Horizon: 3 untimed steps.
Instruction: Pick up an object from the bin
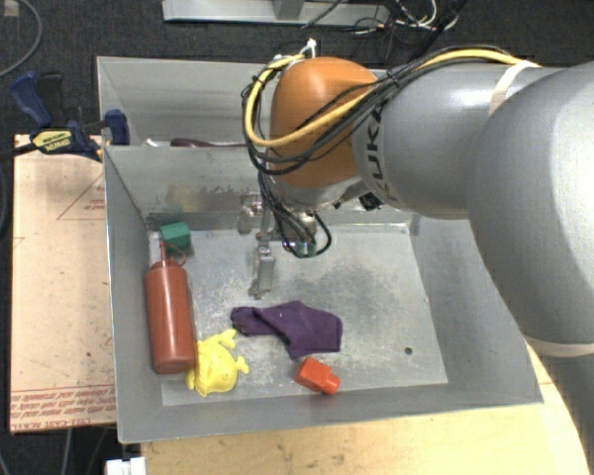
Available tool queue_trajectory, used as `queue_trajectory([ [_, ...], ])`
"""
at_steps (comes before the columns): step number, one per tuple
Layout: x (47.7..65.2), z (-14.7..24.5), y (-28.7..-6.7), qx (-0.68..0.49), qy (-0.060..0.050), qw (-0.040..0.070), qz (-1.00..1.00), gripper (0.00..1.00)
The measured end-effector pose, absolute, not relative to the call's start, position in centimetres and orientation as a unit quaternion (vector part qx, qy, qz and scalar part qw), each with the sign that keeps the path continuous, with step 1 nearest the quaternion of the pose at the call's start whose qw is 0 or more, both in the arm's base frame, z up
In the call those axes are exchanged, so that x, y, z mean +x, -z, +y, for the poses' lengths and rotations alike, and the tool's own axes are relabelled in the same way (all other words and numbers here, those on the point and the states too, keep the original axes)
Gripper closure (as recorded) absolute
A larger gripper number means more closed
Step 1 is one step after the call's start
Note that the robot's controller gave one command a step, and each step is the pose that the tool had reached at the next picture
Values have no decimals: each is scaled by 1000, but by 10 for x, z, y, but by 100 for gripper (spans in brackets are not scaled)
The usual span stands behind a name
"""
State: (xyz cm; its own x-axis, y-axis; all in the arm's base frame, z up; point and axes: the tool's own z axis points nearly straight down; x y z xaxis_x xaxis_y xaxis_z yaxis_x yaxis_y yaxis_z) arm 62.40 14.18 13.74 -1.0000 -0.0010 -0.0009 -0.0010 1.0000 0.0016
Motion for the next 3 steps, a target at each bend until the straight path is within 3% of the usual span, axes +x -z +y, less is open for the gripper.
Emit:
queue_trajectory([
  [1, 596, 110, -103, -28, -2, 2, 1000, 0],
  [2, 577, 88, -88, 28, 0, -4, 1000, 0],
  [3, 570, 93, -70, 41, -3, 3, 999, 100],
])
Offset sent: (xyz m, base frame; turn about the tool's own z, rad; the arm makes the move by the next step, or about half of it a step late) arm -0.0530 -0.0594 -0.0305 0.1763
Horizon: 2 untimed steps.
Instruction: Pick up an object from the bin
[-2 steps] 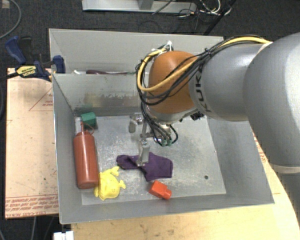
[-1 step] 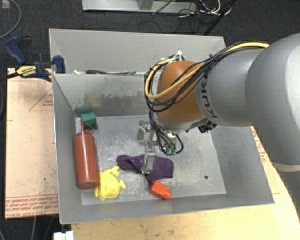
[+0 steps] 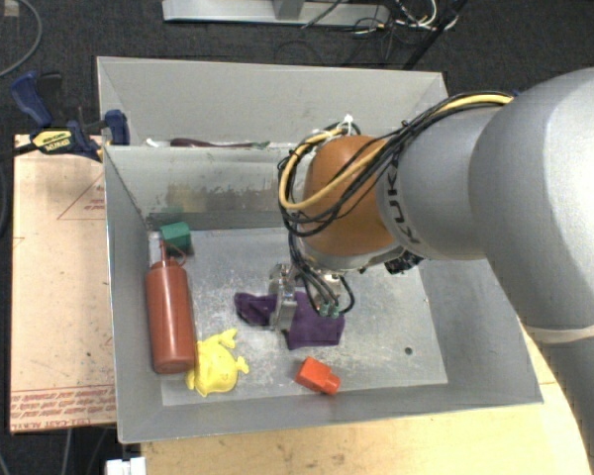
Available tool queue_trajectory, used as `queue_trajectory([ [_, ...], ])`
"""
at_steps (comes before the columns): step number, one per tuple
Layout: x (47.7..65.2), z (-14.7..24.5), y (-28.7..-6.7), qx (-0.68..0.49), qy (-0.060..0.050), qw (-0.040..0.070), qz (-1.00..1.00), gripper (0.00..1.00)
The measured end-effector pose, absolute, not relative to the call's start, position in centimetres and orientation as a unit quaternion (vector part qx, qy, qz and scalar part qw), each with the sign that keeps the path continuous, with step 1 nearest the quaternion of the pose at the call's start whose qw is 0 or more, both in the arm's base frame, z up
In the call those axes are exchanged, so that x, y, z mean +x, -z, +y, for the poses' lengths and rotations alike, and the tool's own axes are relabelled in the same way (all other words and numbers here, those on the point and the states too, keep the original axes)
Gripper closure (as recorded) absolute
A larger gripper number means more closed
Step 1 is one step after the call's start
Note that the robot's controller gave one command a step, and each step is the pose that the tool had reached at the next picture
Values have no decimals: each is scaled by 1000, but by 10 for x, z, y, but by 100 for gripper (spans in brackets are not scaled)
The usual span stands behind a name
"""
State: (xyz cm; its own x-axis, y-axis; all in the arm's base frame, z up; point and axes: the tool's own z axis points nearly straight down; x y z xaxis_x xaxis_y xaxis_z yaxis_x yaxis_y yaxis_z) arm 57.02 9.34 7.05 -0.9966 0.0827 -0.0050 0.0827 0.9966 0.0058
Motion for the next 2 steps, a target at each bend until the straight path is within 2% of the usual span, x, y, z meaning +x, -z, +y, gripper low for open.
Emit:
queue_trajectory([
  [1, 570, 93, -70, 41, -3, 3, 999, 100],
  [2, 576, 89, -216, 54, -4, 5, 999, 100],
])
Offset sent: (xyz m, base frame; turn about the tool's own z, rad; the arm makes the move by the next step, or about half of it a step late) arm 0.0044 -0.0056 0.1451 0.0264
